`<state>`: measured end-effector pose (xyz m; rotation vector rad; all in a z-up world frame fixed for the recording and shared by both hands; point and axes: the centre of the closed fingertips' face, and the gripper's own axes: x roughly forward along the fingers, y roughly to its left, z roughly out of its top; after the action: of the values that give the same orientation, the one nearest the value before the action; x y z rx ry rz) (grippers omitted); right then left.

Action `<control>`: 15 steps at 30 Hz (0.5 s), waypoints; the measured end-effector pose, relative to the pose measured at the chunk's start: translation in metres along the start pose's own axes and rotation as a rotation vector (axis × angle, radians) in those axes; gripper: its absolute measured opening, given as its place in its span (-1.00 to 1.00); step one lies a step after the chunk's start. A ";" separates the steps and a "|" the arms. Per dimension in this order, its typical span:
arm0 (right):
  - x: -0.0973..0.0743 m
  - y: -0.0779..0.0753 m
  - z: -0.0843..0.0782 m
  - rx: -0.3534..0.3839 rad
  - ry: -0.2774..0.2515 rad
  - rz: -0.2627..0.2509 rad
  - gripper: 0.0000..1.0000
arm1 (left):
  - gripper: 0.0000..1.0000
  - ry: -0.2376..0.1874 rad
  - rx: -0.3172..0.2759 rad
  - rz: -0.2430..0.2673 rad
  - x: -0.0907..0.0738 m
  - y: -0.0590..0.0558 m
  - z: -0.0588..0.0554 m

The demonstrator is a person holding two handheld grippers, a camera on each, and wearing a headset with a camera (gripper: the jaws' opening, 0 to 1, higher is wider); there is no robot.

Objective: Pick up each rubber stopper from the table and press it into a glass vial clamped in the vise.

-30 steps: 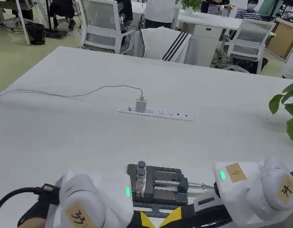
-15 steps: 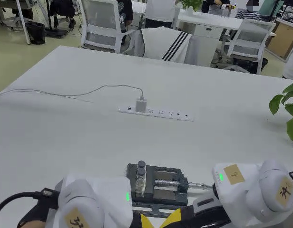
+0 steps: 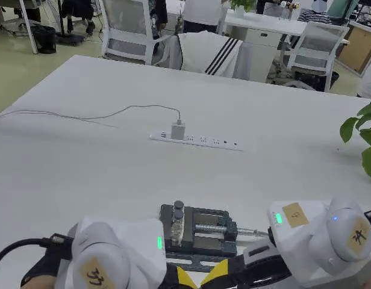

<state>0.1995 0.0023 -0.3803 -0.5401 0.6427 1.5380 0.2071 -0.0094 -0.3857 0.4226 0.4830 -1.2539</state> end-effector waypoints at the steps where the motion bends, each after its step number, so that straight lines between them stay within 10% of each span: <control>1: 0.000 0.000 0.000 -0.002 0.000 0.000 -0.88 | -0.92 0.000 0.001 0.000 0.000 0.000 0.000; 15: 0.002 -0.001 0.001 -0.001 0.000 -0.001 -0.89 | -0.67 0.010 0.014 0.031 0.001 0.003 -0.006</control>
<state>0.2006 0.0044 -0.3806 -0.5410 0.6415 1.5380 0.2099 -0.0060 -0.3917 0.4465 0.4745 -1.2266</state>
